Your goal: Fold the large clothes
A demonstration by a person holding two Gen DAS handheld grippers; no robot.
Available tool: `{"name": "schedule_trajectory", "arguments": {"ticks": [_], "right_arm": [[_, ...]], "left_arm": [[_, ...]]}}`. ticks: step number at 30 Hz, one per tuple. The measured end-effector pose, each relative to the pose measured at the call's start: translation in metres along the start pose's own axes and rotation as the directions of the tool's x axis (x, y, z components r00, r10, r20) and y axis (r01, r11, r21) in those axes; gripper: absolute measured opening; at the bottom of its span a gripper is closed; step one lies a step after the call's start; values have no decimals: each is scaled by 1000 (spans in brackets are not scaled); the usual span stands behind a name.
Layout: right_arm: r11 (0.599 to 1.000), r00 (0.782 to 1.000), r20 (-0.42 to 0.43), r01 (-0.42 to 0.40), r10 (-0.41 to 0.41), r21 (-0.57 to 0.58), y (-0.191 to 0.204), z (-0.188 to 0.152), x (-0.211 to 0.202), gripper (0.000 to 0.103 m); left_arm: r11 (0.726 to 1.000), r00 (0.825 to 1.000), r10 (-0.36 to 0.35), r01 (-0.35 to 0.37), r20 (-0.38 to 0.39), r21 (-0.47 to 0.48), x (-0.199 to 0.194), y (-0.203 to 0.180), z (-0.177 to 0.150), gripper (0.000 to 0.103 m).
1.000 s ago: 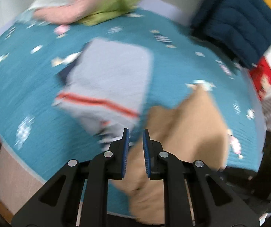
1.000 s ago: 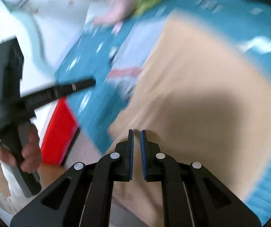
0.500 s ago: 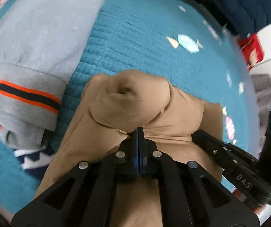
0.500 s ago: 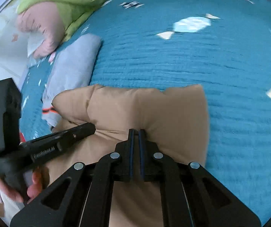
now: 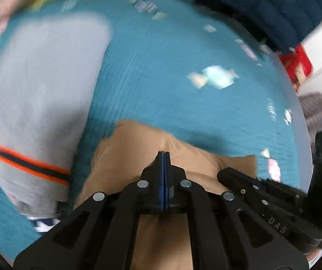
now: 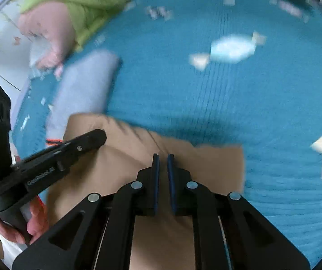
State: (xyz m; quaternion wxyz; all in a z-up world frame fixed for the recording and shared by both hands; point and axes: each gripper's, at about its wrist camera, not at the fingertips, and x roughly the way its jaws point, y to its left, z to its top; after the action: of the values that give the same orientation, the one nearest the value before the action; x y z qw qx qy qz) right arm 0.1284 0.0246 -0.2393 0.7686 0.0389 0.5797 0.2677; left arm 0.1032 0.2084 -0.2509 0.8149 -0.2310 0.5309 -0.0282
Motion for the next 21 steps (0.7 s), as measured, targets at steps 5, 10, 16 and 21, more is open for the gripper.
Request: {"name": "schedule_trajectory", "arguments": {"ticks": [5, 10, 16, 21], "right_arm": [[1000, 1000, 2, -29, 29, 6, -6, 8, -15, 3], [995, 998, 63, -27, 21, 96, -44, 0, -46, 0], [989, 986, 162, 3, -27, 149, -54, -18, -96, 6], [995, 989, 132, -79, 71, 54, -20, -38, -110, 6]], "left_arm": [[997, 998, -57, 59, 40, -51, -2, 14, 11, 3], [980, 976, 193, -187, 106, -62, -17, 32, 27, 3], [979, 974, 184, -170, 131, -111, -64, 55, 27, 3], [991, 973, 106, -121, 207, 62, -106, -2, 2, 4]]}}
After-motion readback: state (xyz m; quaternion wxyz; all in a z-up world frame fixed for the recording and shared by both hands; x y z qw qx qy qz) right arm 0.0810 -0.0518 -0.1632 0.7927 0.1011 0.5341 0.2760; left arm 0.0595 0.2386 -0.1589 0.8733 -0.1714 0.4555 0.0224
